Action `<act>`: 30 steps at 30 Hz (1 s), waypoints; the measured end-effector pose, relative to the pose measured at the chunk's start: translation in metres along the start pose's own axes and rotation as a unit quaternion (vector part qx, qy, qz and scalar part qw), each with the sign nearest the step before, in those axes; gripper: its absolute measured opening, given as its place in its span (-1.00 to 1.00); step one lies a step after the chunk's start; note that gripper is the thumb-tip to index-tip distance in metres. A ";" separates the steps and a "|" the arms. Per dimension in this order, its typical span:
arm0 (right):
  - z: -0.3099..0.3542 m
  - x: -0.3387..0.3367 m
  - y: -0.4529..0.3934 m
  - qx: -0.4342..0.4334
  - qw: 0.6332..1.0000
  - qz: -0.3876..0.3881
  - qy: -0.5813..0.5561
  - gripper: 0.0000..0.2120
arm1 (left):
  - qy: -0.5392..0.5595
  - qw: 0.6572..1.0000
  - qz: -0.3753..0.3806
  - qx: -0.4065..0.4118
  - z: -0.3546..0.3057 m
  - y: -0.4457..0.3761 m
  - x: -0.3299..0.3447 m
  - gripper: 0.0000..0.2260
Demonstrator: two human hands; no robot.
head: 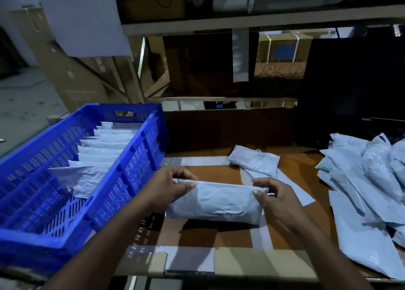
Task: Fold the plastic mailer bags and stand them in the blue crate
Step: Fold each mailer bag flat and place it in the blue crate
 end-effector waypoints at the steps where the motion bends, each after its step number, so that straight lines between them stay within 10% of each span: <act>1: 0.008 0.001 -0.002 -0.010 1.000 0.008 0.003 -0.83 | 0.005 1.000 -0.019 0.011 -0.012 0.004 -0.009 -0.96; 18: 0.248 0.141 -0.015 -0.262 0.960 0.099 0.020 -0.84 | 0.059 0.977 -0.166 0.116 -0.019 0.100 -0.259 -0.88; 30: 0.321 0.318 -0.071 -0.309 0.923 0.092 0.208 -0.96 | -0.147 0.983 -0.084 0.077 0.086 0.127 -0.393 -0.78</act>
Point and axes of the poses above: each hand's wrist, its own y-axis away from the middle knuckle, its own x-axis out of the palm, z = x × y, the point moved 9 cm from there along -y, towards the middle knuckle, and after that the axes turned 7 degrees about z, right-handed, at the moved point
